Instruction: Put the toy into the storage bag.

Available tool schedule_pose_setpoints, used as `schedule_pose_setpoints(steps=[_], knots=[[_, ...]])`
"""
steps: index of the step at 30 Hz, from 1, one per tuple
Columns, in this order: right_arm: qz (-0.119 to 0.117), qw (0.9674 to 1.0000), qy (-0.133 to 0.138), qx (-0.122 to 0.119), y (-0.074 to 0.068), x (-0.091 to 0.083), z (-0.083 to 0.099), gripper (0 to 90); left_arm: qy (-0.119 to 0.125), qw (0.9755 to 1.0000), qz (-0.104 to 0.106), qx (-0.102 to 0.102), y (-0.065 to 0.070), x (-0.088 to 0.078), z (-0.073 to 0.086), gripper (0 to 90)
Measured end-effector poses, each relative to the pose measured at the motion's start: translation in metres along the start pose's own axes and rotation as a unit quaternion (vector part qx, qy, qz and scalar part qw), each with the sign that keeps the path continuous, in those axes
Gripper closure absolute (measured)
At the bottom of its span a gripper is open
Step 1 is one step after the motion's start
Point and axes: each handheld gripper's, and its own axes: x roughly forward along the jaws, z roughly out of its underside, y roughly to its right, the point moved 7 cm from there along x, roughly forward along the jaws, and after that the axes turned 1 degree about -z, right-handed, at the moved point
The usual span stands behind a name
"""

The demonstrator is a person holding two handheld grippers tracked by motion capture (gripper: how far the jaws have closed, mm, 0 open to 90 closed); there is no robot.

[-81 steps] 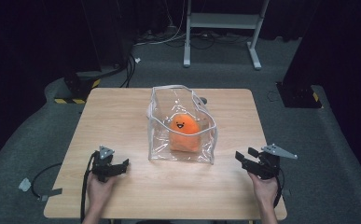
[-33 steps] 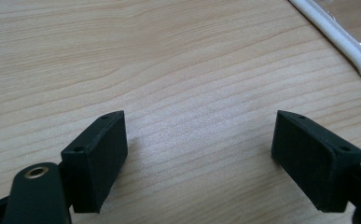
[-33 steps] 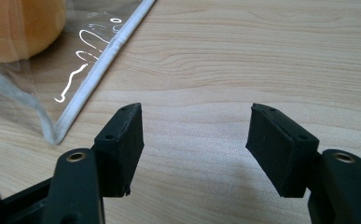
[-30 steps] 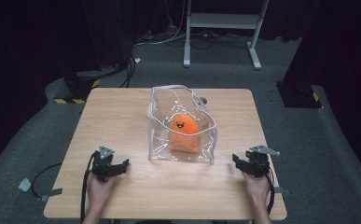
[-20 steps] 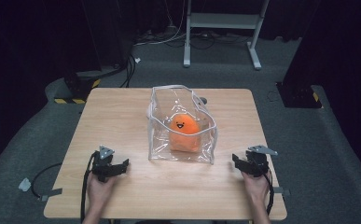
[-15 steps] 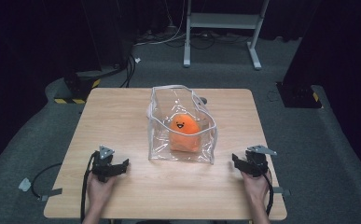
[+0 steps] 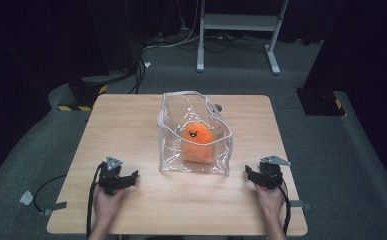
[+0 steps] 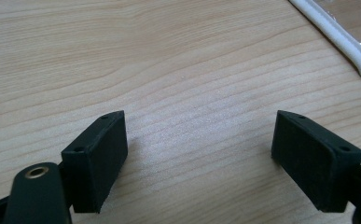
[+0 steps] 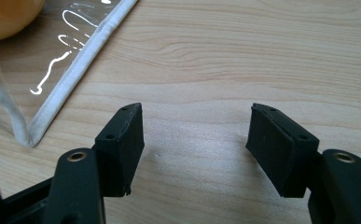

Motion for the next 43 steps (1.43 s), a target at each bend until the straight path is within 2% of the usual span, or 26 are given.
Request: schedule_pose_setpoints(steps=[8, 14, 43], knots=[[0.004, 0.9999, -0.007, -0.006, -0.0016, 0.0022, 0.0006, 36.0, 0.000, 1.0000, 0.000, 0.000, 0.0000, 0.0000, 0.0000, 18.5], [0.021, 0.9993, -0.014, -0.029, -0.0037, 0.0035, 0.0012, 34.9, 0.000, 1.0000, -0.001, 0.000, 0.0001, -0.0002, 0.0002, 18.5], [0.022, 0.9993, -0.015, -0.025, -0.0031, 0.0038, 0.0012, 33.1, 0.000, 1.0000, 0.000, -0.001, 0.0001, -0.0002, 0.0002, 18.5]])
